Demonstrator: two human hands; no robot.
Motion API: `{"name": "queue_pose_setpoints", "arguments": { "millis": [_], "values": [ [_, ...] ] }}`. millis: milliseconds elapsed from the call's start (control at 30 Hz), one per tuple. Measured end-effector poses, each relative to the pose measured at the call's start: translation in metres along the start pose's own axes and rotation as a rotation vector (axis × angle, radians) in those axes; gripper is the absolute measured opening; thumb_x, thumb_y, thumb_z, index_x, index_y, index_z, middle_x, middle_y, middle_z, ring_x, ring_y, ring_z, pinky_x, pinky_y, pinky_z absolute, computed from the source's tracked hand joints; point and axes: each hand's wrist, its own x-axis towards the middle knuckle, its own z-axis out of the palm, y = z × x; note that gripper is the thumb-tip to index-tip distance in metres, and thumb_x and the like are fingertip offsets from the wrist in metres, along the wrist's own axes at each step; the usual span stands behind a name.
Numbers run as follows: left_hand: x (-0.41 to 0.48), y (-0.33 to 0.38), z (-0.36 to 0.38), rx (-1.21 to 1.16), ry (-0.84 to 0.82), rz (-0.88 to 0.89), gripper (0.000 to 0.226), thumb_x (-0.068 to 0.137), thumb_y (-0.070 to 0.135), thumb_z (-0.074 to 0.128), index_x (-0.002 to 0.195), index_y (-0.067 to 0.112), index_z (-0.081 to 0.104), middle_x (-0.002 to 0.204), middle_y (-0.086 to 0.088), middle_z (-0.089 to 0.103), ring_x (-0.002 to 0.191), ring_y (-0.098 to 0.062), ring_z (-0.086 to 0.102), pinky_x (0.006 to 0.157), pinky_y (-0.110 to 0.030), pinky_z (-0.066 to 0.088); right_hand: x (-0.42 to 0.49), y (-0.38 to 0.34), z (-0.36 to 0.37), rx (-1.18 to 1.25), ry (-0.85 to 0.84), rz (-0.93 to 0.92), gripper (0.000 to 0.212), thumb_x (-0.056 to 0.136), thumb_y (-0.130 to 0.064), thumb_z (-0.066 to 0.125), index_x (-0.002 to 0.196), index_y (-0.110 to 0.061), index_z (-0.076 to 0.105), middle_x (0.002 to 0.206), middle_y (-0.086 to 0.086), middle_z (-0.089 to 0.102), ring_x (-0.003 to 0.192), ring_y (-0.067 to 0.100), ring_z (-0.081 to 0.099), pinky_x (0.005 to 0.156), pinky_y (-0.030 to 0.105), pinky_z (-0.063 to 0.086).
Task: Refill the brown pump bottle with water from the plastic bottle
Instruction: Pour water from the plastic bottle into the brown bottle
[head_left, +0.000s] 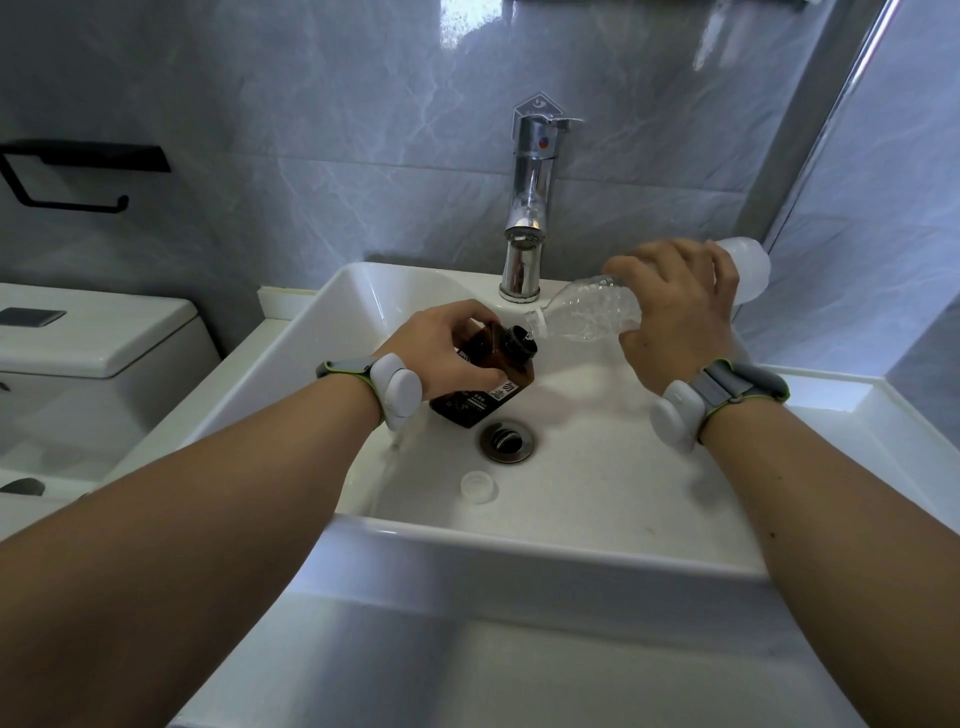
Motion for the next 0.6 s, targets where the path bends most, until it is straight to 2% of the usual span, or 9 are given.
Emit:
{"name": "queue_pose_setpoints", "arguments": {
  "millis": [133, 300, 600],
  "values": [
    [-0.0001, -0.0005, 0.0003, -0.001, 0.002, 0.006, 0.052, 0.068, 0.033, 0.09, 0.116, 0.033, 0.07, 0.099, 0.012, 0.077, 0.096, -0.015, 0.074, 0.091, -0.039, 0.062, 0.0005, 0.0011, 0.0024, 0.001, 0.02, -0.006, 0.064, 0.073, 0.005, 0.07, 0.13, -0.024, 0.066, 0.139, 0.002, 0.056, 0.146, 0.03, 0.034, 0.124, 0.043, 0.006],
    [0.0004, -0.0007, 0.0002, 0.001, 0.007, 0.008, 0.05, 0.068, 0.034, 0.091, 0.114, 0.036, 0.07, 0.096, 0.016, 0.076, 0.09, -0.004, 0.072, 0.088, -0.032, 0.062, 0.0015, 0.0017, 0.0033, -0.007, 0.021, -0.005, 0.066, 0.074, 0.005, 0.071, 0.132, -0.026, 0.065, 0.144, 0.002, 0.055, 0.149, 0.03, 0.031, 0.124, 0.044, 0.005],
    [0.0, -0.0002, 0.0005, -0.012, -0.003, 0.003, 0.051, 0.068, 0.031, 0.09, 0.116, 0.033, 0.07, 0.098, 0.012, 0.077, 0.095, -0.016, 0.074, 0.09, -0.039, 0.062, 0.0021, 0.0022, 0.005, -0.023, 0.066, -0.002, 0.068, 0.072, 0.009, 0.068, 0.131, -0.026, 0.065, 0.15, 0.001, 0.051, 0.152, 0.031, 0.027, 0.123, 0.041, 0.004]
  ]
}}
